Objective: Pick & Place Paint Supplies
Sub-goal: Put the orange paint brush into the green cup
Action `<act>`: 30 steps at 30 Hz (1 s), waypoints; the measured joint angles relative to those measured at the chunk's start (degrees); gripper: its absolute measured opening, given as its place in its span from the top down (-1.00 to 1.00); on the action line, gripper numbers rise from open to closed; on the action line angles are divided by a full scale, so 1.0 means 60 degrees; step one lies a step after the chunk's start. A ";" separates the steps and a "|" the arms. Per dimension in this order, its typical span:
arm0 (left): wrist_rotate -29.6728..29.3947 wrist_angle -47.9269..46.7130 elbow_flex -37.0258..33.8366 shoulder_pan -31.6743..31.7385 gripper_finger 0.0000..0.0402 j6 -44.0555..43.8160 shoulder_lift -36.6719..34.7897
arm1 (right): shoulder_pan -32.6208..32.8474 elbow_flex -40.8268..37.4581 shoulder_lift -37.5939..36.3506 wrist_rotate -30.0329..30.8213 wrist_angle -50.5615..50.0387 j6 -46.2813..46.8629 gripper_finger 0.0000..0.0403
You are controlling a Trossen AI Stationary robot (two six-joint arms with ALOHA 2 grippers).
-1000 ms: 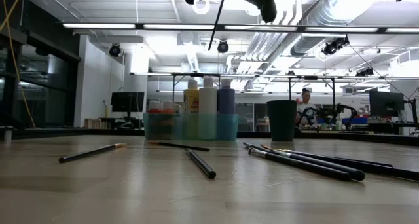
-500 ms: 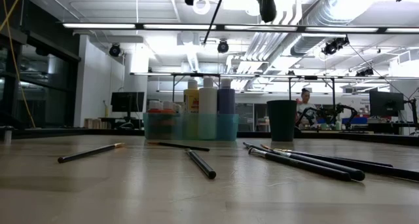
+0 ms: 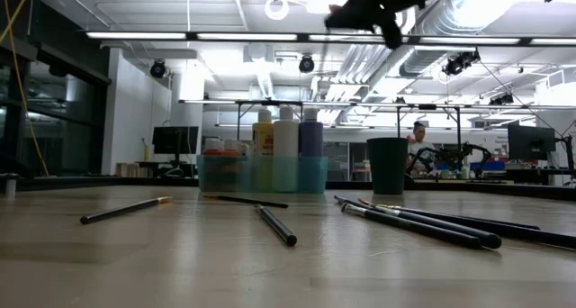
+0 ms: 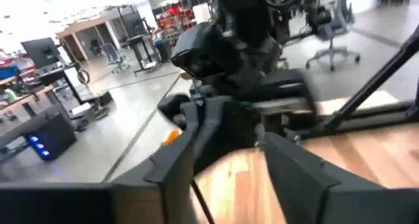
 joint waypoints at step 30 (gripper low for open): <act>-0.0580 -0.2073 0.0000 0.0000 -0.13 0.0239 -0.0892 | -0.3990 -0.1526 -0.0788 0.1641 -0.2025 0.0586 0.92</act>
